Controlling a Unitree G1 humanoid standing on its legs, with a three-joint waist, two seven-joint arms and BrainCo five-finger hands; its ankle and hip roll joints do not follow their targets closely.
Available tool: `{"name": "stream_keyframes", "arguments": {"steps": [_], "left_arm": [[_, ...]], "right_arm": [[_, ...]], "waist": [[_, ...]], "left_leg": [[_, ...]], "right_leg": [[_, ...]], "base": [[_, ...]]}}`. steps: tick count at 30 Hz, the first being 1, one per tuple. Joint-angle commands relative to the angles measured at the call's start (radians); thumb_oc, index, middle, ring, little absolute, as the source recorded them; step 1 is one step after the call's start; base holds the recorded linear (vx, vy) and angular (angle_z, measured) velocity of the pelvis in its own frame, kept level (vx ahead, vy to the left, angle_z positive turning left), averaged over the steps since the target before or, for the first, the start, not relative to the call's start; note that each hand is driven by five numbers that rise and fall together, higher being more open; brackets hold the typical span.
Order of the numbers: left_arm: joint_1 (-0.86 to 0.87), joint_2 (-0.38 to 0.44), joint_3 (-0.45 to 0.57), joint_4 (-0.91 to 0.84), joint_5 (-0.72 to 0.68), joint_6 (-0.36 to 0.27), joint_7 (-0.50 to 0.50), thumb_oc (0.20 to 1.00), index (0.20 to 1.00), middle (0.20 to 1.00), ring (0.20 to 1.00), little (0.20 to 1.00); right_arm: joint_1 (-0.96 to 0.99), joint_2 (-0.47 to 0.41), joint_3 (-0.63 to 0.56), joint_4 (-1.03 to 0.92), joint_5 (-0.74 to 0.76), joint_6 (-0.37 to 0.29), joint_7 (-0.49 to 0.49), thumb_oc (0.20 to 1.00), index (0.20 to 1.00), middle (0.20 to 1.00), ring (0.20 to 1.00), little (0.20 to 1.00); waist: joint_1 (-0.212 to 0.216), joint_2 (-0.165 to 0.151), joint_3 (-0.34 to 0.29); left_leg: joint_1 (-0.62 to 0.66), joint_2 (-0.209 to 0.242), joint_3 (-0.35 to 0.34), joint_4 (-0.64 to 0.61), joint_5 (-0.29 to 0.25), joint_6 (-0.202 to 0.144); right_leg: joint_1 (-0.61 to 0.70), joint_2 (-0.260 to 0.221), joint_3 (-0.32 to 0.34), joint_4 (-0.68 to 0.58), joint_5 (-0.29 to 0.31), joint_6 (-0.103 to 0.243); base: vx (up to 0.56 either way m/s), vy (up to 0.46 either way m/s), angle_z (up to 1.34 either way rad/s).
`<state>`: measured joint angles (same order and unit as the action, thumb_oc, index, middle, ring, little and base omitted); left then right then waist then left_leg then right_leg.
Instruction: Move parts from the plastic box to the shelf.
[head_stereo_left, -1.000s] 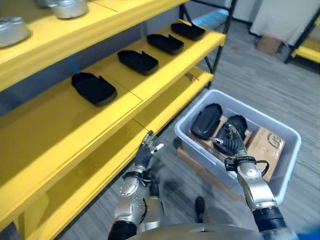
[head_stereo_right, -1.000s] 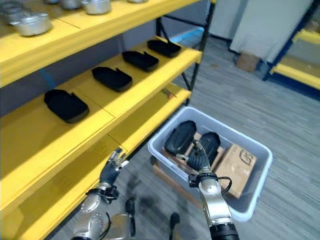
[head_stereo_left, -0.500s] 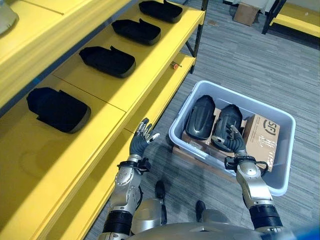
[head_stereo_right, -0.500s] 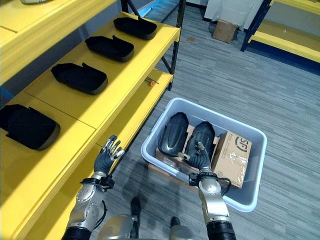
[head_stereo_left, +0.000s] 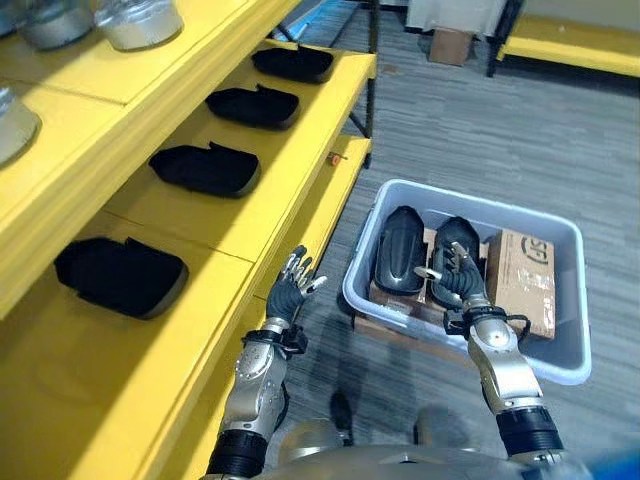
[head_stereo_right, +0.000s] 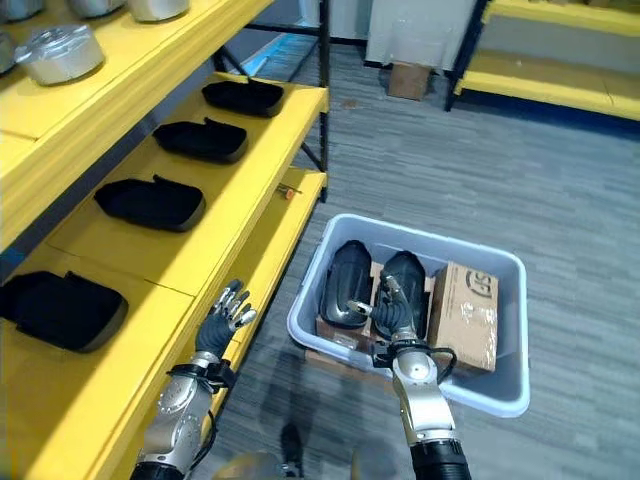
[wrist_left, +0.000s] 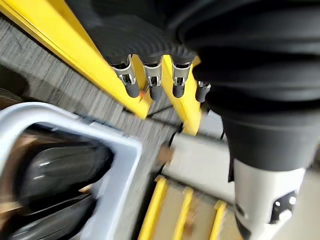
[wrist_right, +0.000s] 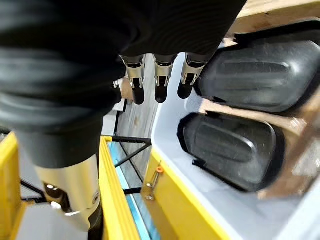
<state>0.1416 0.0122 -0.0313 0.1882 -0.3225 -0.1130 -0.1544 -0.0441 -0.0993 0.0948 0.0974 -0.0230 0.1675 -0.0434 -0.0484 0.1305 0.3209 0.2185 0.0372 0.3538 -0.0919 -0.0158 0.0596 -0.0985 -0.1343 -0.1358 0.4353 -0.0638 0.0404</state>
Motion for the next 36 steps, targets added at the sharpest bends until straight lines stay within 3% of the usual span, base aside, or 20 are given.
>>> {"name": "stream_keyframes", "arguments": {"steps": [1,2,4,5,6,14,16,17,18,19,20,21,23,25,26,30,36], "left_arm": [[-0.016,-0.038,0.053,-0.062,0.016,-0.05,-0.013,1.0,1.0,1.0,1.0,1.0],[-0.006,-0.04,0.067,-0.063,0.011,-0.059,-0.015,1.0,1.0,1.0,1.0,1.0],[-0.001,-0.047,0.09,-0.048,0.002,-0.072,-0.021,1.0,1.0,1.0,1.0,1.0],[-0.02,-0.049,0.091,-0.037,0.005,-0.077,-0.016,1.0,1.0,1.0,1.0,1.0],[-0.022,-0.055,0.083,-0.029,0.006,-0.078,-0.017,1.0,1.0,1.0,1.0,1.0],[-0.034,-0.097,0.077,-0.016,0.023,-0.088,-0.008,1.0,1.0,1.0,1.0,1.0],[-0.033,-0.104,0.075,-0.026,0.023,-0.086,-0.004,1.0,1.0,1.0,1.0,1.0],[-0.034,-0.109,0.07,-0.034,0.023,-0.083,-0.003,1.0,1.0,1.0,1.0,1.0],[-0.043,-0.105,0.07,-0.031,0.024,-0.083,-0.001,1.0,1.0,1.0,1.0,1.0],[-0.038,-0.101,0.064,-0.033,0.022,-0.079,-0.005,1.0,1.0,1.0,1.0,1.0],[-0.031,-0.093,0.05,-0.038,0.028,-0.072,-0.017,1.0,1.0,1.0,1.0,1.0],[-0.032,-0.083,0.05,-0.035,0.03,-0.072,-0.019,1.0,1.0,1.0,1.0,1.0],[-0.034,-0.072,0.059,-0.024,0.036,-0.068,-0.021,1.0,1.0,1.0,1.0,1.0],[-0.026,-0.072,0.049,-0.025,0.037,-0.072,-0.026,1.0,1.0,1.0,1.0,1.0],[-0.015,-0.056,0.036,-0.032,0.036,-0.077,-0.036,1.0,1.0,1.0,1.0,1.0],[-0.025,-0.051,0.026,-0.015,0.033,-0.079,-0.045,1.0,1.0,1.0,1.0,1.0],[-0.048,-0.04,0.001,-0.016,0.029,-0.084,-0.049,1.0,1.0,1.0,1.0,1.0]], "right_arm": [[-0.055,0.0,-0.026,-0.04,-0.006,-0.038,0.019,1.0,1.0,1.0,1.0,1.0],[-0.062,0.012,-0.016,-0.034,-0.011,-0.035,0.026,1.0,1.0,1.0,1.0,1.0],[-0.049,0.049,-0.012,-0.029,-0.028,-0.033,0.035,1.0,1.0,1.0,1.0,1.0],[-0.048,0.041,-0.021,-0.033,-0.03,-0.039,0.022,1.0,1.0,1.0,1.0,1.0],[-0.058,0.042,-0.026,-0.03,-0.032,-0.039,0.019,1.0,1.0,1.0,1.0,1.0],[-0.043,0.028,-0.045,-0.046,-0.028,-0.046,0.008,1.0,1.0,1.0,1.0,1.0],[-0.032,0.015,-0.051,-0.062,-0.024,-0.046,0.012,1.0,1.0,1.0,1.0,1.0],[-0.023,-0.003,-0.045,-0.078,-0.025,-0.046,0.012,1.0,1.0,1.0,1.0,1.0],[-0.031,-0.005,-0.043,-0.077,-0.031,-0.045,0.007,1.0,1.0,1.0,1.0,1.0],[-0.024,-0.01,-0.056,-0.08,-0.032,-0.044,0.005,1.0,1.0,1.0,1.0,1.0],[-0.004,-0.013,-0.084,-0.101,-0.029,-0.045,0.008,1.0,1.0,1.0,1.0,1.0],[-0.003,-0.002,-0.085,-0.102,-0.026,-0.045,0.014,1.0,1.0,1.0,1.0,1.0],[-0.013,0.018,-0.074,-0.096,-0.017,-0.046,0.019,1.0,1.0,1.0,1.0,1.0],[0.009,0.03,-0.099,-0.1,-0.012,-0.055,0.018,1.0,1.0,1.0,1.0,1.0],[0.01,0.048,-0.099,-0.097,-0.008,-0.052,0.024,1.0,1.0,1.0,1.0,1.0],[0.027,0.059,-0.114,-0.097,-0.013,-0.056,0.03,1.0,1.0,1.0,1.0,1.0],[0.017,0.051,-0.113,-0.096,-0.033,-0.057,0.034,1.0,1.0,1.0,1.0,1.0]], "waist": [[0.026,0.002,0.025],[0.029,0.003,0.024],[0.046,-0.029,-0.007],[0.036,-0.038,-0.017],[0.035,-0.044,-0.02],[0.018,-0.05,-0.015],[0.018,-0.077,0.0],[0.042,-0.125,0.042],[0.051,-0.137,0.064],[0.056,-0.143,0.066],[0.05,-0.143,0.056],[0.048,-0.142,0.052],[0.054,-0.111,0.031],[0.047,-0.103,0.009],[0.041,-0.094,-0.008],[0.032,-0.09,-0.027],[0.02,-0.091,-0.024]], "left_leg": [[0.036,0.019,-0.165,0.005,0.011,-0.12],[0.048,0.029,-0.157,0.005,0.008,-0.125],[0.047,0.023,-0.155,0.005,0.006,-0.112],[0.036,0.024,-0.175,0.005,0.009,-0.096],[0.042,0.029,-0.17,0.005,0.008,-0.095],[0.07,0.069,-0.156,0.02,0.056,-0.097],[0.026,0.061,-0.163,0.171,0.053,-0.116],[-0.03,0.042,-0.19,0.342,0.031,-0.142],[-0.038,0.073,-0.186,0.294,0.016,-0.13],[-0.033,0.153,-0.152,0.182,0.009,-0.1],[-0.068,0.24,-0.148,0.041,0.061,-0.092],[-0.073,0.258,-0.157,0.013,0.073,-0.099],[-0.034,0.24,-0.184,0.022,0.091,-0.121],[-0.028,0.243,-0.133,0.005,0.1,-0.136],[-0.023,0.213,-0.142,0.005,0.082,-0.131],[0.003,0.161,-0.124,0.005,0.064,-0.125],[0.011,0.149,-0.124,0.005,0.045,-0.118]], "right_leg": [[0.079,0.028,-0.11,-0.316,0.088,-0.027],[0.091,0.017,-0.132,-0.378,0.097,-0.023],[0.168,0.016,-0.109,-0.46,0.115,-0.026],[0.171,0.036,-0.056,-0.475,0.123,-0.025],[0.2,0.039,-0.08,-0.503,0.124,-0.027],[0.258,0.068,-0.097,-0.512,0.115,-0.027],[0.28,0.058,-0.112,-0.517,0.116,-0.03],[0.309,0.029,-0.106,-0.515,0.123,-0.028],[0.323,0.026,-0.098,-0.523,0.115,-0.023],[0.331,0.032,-0.078,-0.523,0.105,-0.018],[0.346,0.025,-0.08,-0.523,0.106,-0.01],[0.354,0.019,-0.074,-0.52,0.108,-0.009],[0.355,0.022,-0.04,-0.51,0.105,-0.025],[0.347,0.012,-0.04,-0.515,0.124,-0.033],[0.34,-0.009,-0.053,-0.523,0.117,-0.039],[0.315,-0.049,-0.066,-0.523,0.099,-0.031],[0.3,-0.048,-0.075,-0.523,0.086,-0.025]], "base": [[0.16,-0.077,-1.31],[0.17,-0.147,-0.96],[0.14,-0.171,-0.06],[0.14,-0.202,0.43],[0.13,-0.208,0.7],[0.11,-0.145,0.08],[0.07,-0.236,0.19],[0.0,-0.223,0.21],[0.04,-0.148,0.1],[0.14,0.043,0.03],[0.23,0.12,0.03],[0.22,0.157,0.13],[0.12,0.227,-0.22],[0.06,0.291,-1.23],[0.09,0.404,-1.0],[0.06,0.25,-0.05],[0.03,0.043,0.0]]}}
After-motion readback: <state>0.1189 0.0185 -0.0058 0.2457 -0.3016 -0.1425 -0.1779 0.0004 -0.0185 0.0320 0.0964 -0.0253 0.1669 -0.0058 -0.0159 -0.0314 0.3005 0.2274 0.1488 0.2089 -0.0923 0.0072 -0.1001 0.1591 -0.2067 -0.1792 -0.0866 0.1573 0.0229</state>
